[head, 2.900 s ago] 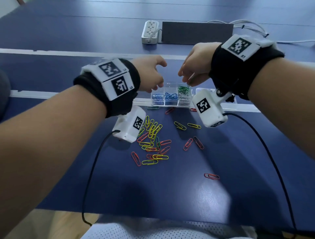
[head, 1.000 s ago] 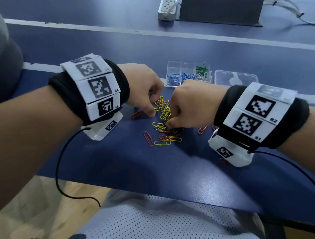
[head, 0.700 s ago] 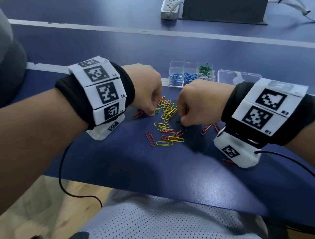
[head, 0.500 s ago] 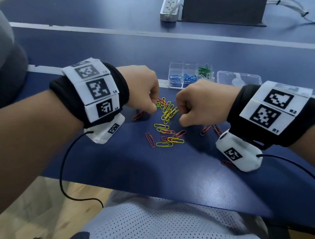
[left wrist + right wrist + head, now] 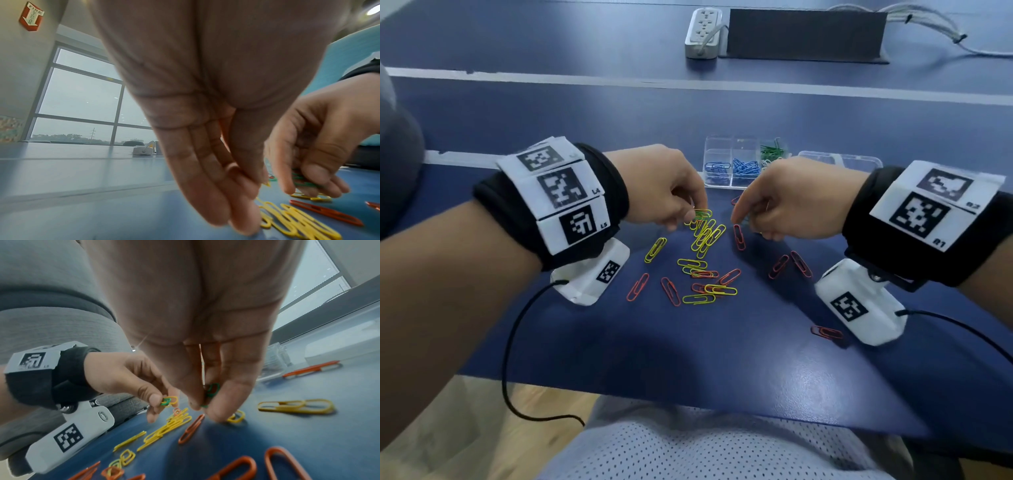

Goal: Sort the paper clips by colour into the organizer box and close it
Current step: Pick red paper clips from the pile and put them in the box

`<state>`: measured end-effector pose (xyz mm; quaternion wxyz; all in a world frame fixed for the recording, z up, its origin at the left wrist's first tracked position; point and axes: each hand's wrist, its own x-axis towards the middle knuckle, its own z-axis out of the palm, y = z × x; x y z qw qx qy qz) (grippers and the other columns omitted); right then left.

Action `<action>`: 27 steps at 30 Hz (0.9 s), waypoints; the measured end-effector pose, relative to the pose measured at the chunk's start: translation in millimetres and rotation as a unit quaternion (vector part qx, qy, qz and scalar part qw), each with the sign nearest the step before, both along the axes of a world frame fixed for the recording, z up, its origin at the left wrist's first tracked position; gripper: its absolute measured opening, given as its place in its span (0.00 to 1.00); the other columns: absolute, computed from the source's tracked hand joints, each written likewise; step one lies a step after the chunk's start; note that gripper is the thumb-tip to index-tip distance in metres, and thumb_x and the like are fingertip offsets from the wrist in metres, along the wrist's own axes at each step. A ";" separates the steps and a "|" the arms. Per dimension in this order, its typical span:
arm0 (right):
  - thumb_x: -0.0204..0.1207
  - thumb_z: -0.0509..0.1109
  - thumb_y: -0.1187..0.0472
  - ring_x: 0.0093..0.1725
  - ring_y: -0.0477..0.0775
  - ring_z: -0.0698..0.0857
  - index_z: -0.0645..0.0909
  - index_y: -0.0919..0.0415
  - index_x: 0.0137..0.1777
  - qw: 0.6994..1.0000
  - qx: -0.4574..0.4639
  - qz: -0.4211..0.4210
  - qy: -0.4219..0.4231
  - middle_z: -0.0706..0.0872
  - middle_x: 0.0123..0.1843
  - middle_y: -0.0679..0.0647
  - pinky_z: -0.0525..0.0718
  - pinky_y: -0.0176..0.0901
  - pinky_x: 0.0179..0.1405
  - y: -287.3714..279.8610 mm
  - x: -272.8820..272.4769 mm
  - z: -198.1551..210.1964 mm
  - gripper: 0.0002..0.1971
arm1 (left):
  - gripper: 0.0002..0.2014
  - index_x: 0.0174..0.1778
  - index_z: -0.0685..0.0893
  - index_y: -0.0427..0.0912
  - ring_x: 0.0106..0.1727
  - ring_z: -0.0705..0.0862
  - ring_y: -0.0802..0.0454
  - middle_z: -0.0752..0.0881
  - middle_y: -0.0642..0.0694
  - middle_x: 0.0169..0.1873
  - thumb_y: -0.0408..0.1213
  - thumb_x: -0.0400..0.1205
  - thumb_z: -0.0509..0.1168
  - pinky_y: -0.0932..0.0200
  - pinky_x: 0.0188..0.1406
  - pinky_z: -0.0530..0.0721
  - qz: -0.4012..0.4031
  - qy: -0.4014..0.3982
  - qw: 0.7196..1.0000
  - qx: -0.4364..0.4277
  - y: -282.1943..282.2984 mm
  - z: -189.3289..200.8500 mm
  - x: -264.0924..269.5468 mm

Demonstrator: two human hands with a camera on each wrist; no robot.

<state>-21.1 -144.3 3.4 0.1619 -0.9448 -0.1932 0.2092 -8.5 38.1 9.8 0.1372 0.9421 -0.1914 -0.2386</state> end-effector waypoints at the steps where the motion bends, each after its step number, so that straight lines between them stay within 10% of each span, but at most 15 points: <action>1: 0.71 0.60 0.65 0.26 0.33 0.81 0.88 0.46 0.51 1.000 0.004 -0.001 -0.001 0.90 0.31 0.50 0.79 0.25 0.39 1.0 -1.3 0.5 0.19 | 0.10 0.48 0.86 0.52 0.34 0.86 0.53 0.87 0.53 0.26 0.33 0.79 0.64 0.67 0.43 0.78 0.004 0.000 1.000 -0.006 -0.7 -0.4 0.6; 8: 0.72 0.59 0.67 0.32 0.48 0.85 0.86 0.48 0.56 0.999 0.033 -0.020 0.001 0.90 0.32 0.51 0.85 0.37 0.46 6.3 -2.3 -0.9 0.20 | 0.15 0.47 0.82 0.55 0.24 0.80 0.71 0.86 0.53 0.27 0.26 0.78 0.61 0.64 0.46 0.79 0.001 -0.030 0.998 -0.059 -8.2 -2.6 1.6; 12: 0.73 0.66 0.64 0.26 0.50 0.85 0.87 0.61 0.39 0.989 0.114 -0.079 0.055 0.87 0.29 0.54 0.83 0.32 0.30 5.5 -0.2 -1.5 0.08 | 0.14 0.46 0.82 0.49 0.31 0.87 0.57 0.90 0.46 0.34 0.23 0.76 0.63 0.55 0.53 0.87 0.022 -0.024 0.992 -0.122 -13.2 -2.1 2.0; 15: 0.73 0.69 0.61 0.27 0.48 0.85 0.87 0.66 0.42 0.982 0.143 -0.109 0.066 0.86 0.29 0.54 0.87 0.41 0.41 -0.5 4.2 -2.4 0.09 | 0.12 0.47 0.83 0.48 0.35 0.89 0.51 0.91 0.44 0.37 0.25 0.76 0.66 0.51 0.53 0.87 0.027 -0.022 0.991 -0.131 -15.0 -1.9 4.0; 24: 0.72 0.72 0.65 0.24 0.49 0.84 0.90 0.65 0.41 0.962 0.179 -0.184 0.093 0.83 0.27 0.56 0.89 0.40 0.34 -16.0 10.2 3.5 0.06 | 0.10 0.45 0.82 0.53 0.26 0.81 0.66 0.83 0.58 0.26 0.30 0.79 0.65 0.77 0.33 0.77 0.003 -0.043 0.993 -0.112 -25.4 -2.2 12.8; 27: 0.71 0.74 0.65 0.28 0.54 0.82 0.90 0.67 0.40 0.946 0.217 -0.214 0.107 0.82 0.30 0.60 0.88 0.41 0.32 -21.3 9.8 3.6 0.06 | 0.10 0.43 0.82 0.54 0.29 0.84 0.64 0.86 0.55 0.30 0.31 0.78 0.66 0.70 0.38 0.81 0.024 -0.045 0.989 -0.138 -27.8 -4.6 14.6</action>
